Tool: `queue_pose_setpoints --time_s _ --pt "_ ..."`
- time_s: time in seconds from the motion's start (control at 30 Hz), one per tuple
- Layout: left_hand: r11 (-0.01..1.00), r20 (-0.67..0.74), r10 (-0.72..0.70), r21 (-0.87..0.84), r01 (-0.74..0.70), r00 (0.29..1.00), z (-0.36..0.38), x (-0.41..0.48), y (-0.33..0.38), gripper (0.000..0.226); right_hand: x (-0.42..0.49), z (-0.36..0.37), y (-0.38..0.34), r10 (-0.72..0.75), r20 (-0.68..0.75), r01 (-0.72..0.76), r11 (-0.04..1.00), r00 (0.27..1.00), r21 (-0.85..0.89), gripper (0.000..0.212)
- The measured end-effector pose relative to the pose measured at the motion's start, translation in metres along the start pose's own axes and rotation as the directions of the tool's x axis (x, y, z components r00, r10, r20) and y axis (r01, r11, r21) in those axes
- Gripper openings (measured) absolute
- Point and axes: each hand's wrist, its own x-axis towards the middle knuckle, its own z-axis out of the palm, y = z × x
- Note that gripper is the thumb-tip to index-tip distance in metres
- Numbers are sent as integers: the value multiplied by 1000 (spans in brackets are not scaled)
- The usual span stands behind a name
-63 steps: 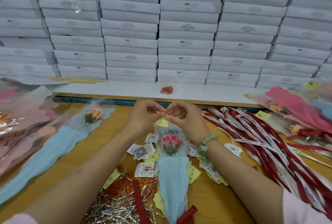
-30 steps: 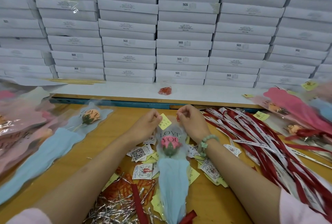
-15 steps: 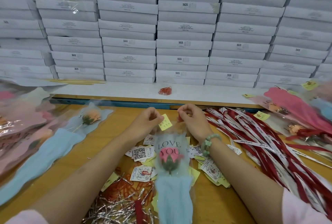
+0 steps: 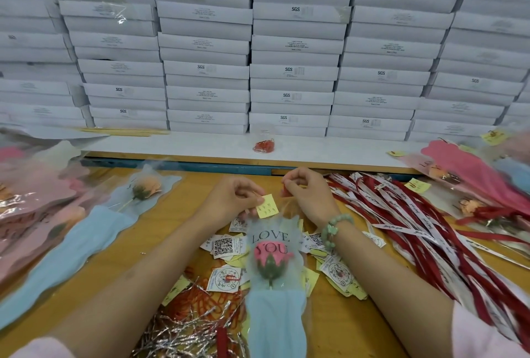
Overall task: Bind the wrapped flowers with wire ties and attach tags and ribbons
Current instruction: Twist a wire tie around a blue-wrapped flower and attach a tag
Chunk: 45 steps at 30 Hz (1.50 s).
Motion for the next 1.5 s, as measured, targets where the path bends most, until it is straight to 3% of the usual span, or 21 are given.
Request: queue_pose_setpoints --time_s 0.3,0.5,0.7,1.03,1.23,1.5 --pt "994 22 9 105 -11 1000 3 0 1 5 0 1 0 2 28 -2 1000 1000 18 8" --pt "987 72 14 158 -26 997 0 -1 4 10 -2 3 0 -22 54 25 997 998 -67 9" --pt "996 57 6 85 -11 998 -1 -2 5 8 -1 1 -2 3 46 -4 1000 999 29 10" --pt "998 11 -24 -51 24 1000 -5 -1 4 6 -1 2 -2 1 42 -2 1000 999 28 11" --pt "1000 0 -14 -13 14 1000 -4 -2 5 15 -2 1 -3 19 44 -19 1000 999 18 12" --pt "999 -40 -32 -28 30 999 -2 -3 7 12 -4 1 -7 32 71 -39 995 997 94 12"
